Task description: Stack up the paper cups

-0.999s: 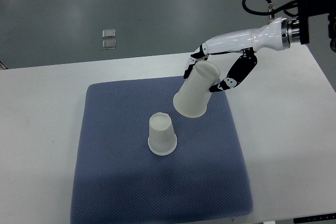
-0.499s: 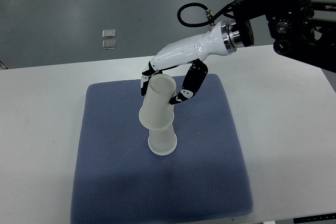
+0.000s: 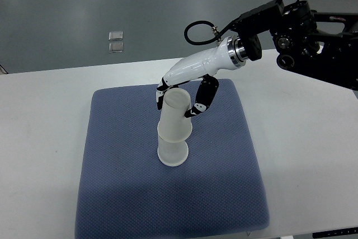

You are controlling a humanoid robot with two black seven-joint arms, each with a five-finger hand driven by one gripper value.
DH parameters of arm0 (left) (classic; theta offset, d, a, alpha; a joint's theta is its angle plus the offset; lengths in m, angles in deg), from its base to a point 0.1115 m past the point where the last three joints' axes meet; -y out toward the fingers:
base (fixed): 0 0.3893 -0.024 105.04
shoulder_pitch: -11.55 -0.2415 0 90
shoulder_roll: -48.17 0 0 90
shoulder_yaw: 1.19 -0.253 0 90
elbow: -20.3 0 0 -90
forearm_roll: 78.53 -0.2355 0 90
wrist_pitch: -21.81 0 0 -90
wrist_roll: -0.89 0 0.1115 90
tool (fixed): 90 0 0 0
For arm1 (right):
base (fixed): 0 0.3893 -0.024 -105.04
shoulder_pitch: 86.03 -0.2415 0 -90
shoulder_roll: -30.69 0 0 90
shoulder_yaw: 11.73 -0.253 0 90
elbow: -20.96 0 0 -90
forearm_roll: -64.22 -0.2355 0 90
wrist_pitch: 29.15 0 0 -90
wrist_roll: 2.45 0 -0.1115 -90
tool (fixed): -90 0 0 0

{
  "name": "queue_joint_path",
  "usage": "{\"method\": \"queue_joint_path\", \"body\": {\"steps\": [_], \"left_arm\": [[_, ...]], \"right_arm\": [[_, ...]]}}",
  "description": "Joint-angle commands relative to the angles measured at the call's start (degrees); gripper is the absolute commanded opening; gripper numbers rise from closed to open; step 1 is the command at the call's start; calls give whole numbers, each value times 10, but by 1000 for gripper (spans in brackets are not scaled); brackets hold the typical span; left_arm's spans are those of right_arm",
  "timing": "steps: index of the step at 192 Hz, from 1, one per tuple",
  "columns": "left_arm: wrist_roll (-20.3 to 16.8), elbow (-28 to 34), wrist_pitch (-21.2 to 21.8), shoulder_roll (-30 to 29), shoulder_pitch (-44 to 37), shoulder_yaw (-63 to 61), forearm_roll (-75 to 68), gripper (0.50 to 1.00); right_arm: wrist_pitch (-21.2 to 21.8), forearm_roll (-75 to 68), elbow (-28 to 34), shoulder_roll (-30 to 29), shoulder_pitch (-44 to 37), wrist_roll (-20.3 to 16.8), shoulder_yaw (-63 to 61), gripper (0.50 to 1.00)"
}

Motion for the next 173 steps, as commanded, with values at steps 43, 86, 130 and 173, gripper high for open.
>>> {"method": "queue_joint_path", "body": {"steps": [43, 86, 130, 173], "left_arm": [[0, 0, 0, 0, 1, 0, 0, 1000], [0, 1, 0, 0, 0, 0, 0, 1000], [0, 0, 0, 0, 0, 0, 0, 1000], [-1, 0, 0, 0, 0, 0, 0, 1000]], "right_arm": [[4, -5, 3, -14, -1, 0, -1, 678], [6, -6, 3, -15, 2, 0, 0, 678], [-4, -5, 3, -15, 12, -6, 0, 799], [-11, -7, -9, -10, 25, -15, -3, 924]]}}
